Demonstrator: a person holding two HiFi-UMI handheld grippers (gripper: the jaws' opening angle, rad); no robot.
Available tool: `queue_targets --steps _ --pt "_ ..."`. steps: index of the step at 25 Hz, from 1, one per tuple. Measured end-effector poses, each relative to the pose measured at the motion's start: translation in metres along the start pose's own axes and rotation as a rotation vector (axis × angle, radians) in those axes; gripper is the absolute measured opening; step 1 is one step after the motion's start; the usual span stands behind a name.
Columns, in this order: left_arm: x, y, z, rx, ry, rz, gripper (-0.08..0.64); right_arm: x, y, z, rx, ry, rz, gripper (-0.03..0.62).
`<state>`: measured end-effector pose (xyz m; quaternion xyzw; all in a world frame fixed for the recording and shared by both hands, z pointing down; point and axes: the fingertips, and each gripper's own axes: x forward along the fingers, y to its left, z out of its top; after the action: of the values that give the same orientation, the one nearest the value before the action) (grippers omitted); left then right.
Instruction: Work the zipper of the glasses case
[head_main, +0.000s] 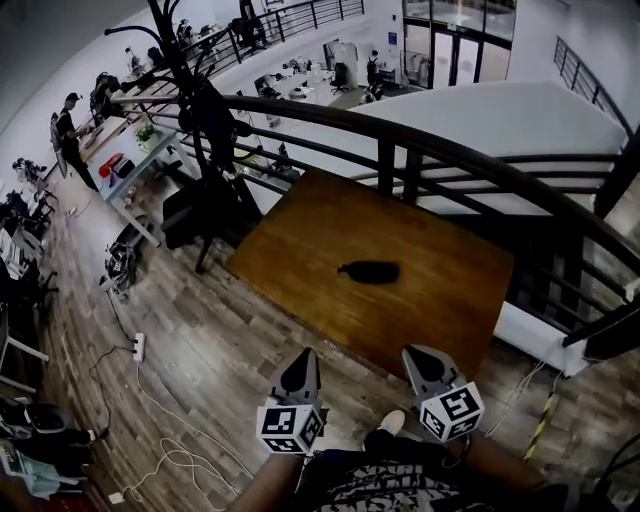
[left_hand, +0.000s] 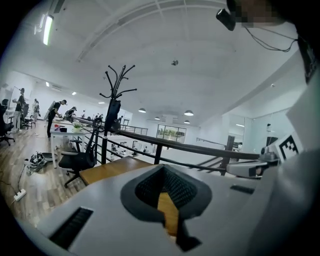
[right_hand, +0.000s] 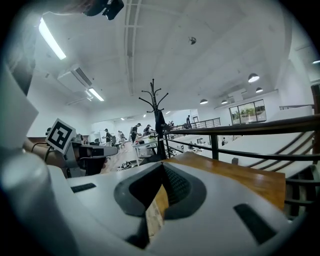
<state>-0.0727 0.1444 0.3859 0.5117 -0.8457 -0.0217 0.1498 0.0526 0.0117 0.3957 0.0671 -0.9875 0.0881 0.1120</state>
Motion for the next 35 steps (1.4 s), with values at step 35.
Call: queue_targets --steps 35 --pt "0.321 0.066 -0.001 0.098 0.239 -0.623 0.006 0.193 -0.12 0.006 0.228 0.092 -0.511 -0.002"
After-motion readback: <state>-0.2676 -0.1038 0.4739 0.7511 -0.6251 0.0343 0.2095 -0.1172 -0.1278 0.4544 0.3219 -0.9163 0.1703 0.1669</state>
